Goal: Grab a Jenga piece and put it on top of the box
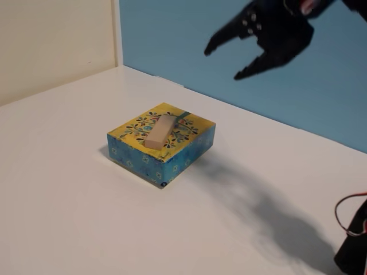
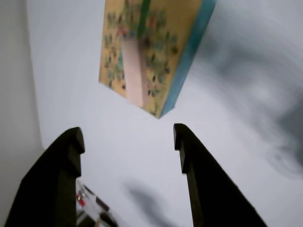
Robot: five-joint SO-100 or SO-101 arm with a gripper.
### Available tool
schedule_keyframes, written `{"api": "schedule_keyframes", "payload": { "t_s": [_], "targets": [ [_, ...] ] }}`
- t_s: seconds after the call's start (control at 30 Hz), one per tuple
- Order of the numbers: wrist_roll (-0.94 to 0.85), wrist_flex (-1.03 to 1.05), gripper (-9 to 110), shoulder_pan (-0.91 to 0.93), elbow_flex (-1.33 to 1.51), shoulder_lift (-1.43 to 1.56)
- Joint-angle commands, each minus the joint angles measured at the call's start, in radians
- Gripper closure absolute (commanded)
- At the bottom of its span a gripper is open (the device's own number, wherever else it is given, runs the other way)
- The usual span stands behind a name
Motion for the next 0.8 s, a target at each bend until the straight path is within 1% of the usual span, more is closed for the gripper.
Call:
{"api": "schedule_keyframes", "payload": {
  "t_s": [0.0, 0.13, 0.23, 0.37, 0.53, 0.77],
  "targets": [
    [0.011, -0.087, 84, 0.005, 0.103, 0.067],
    [0.021, -0.202, 90, 0.032, 0.255, 0.107],
    [0.014, -0.284, 93, 0.041, 0.370, 0.143],
    [0.017, -0.342, 97, 0.060, 0.440, 0.127],
    [0.009, -0.436, 98, 0.089, 0.543, 0.144],
    [-0.009, -0.577, 100, 0.086, 0.796, 0.344]
  ]
}}
